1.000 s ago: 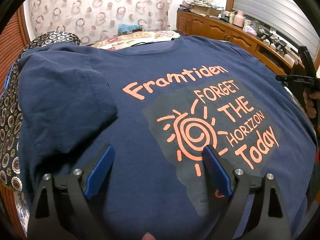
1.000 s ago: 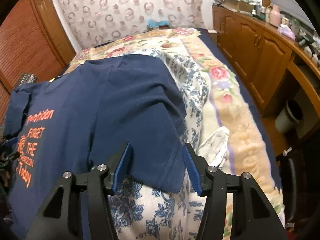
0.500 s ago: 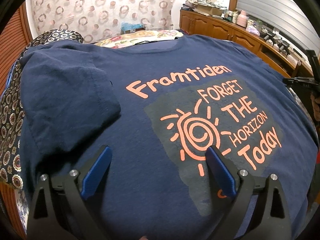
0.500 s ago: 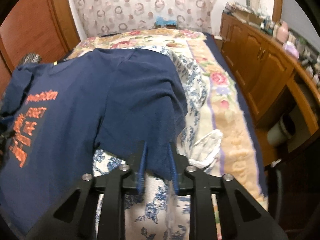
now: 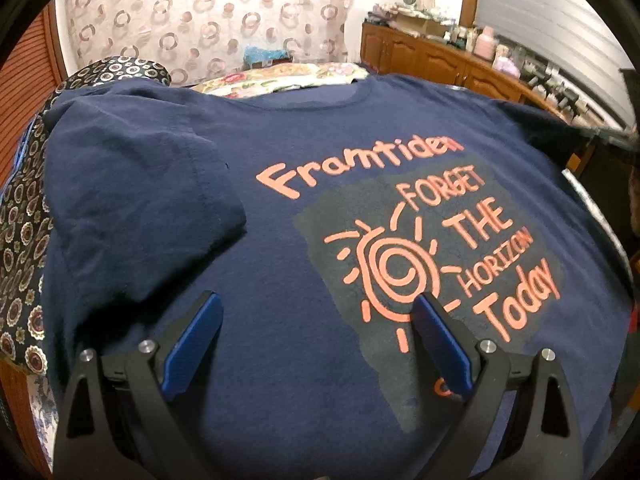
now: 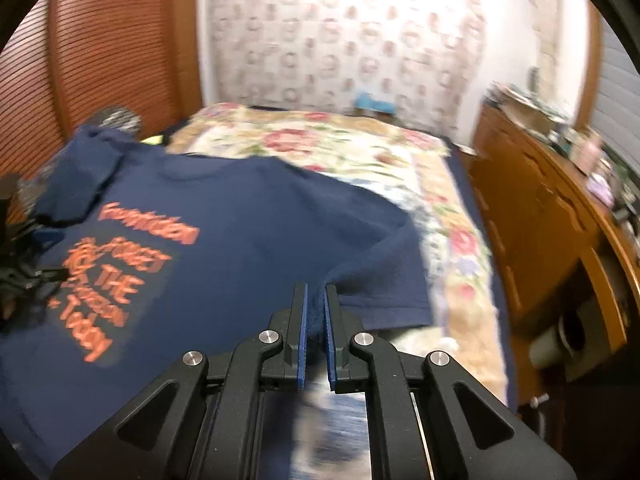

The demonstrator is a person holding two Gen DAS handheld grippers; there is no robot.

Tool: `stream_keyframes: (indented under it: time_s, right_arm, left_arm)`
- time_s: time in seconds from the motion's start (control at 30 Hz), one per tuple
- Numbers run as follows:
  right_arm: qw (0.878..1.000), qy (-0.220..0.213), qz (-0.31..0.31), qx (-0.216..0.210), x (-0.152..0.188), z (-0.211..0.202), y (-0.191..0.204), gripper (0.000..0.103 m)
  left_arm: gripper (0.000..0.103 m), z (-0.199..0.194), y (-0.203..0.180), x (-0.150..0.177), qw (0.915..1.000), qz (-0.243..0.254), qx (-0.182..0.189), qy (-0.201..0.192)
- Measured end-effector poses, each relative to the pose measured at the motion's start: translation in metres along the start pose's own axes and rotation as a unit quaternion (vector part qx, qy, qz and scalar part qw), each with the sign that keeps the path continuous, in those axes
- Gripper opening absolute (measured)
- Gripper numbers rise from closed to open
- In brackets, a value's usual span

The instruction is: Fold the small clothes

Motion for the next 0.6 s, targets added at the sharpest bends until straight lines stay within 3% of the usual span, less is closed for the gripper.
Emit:
stream_keyframes:
  time_s: [0.1, 0.33, 0.4, 0.53, 0.6]
  right_arm:
    - [0.999, 0.026, -0.027, -0.014, 0.014, 0.016, 0.028, 0.005]
    - [0.997, 0.067, -0.036, -0.019, 0.043, 0.037, 0.051, 0.008]
    - [0.997, 0.064, -0.027, -0.022, 0.043, 0.034, 0.05, 0.013]
    - [0.998, 0.051, -0.023, -0.015, 0.036, 0.023, 0.046, 0.037]
    - [0.999, 0.036, -0.016, -0.012, 0.03, 0.015, 0.039, 0.038]
  left_arm:
    - [0.097, -0.013, 0.005, -0.001, 0.9993, -0.015, -0.016, -0.031]
    - [0.097, -0.046, 0.012, -0.006, 0.9931, -0.037, -0.049, -0.1]
    - [0.097, -0.053, 0.013, -0.007, 0.9911, -0.039, -0.058, -0.113]
    - [0.097, -0.062, 0.014, -0.008, 0.99, -0.037, -0.067, -0.118]
    - [0.097, -0.065, 0.012, -0.007, 0.9904, -0.035, -0.067, -0.116]
Point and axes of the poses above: each gripper's, at about its wrist camera, not at the fingertips, and z roughly the way its jaws point, y to its left, x to its underside, the point moved 1 cm from there along z, roughly the way its jaws point, and after that the axes turned 11 degrees about z, right-handed, at the moved point
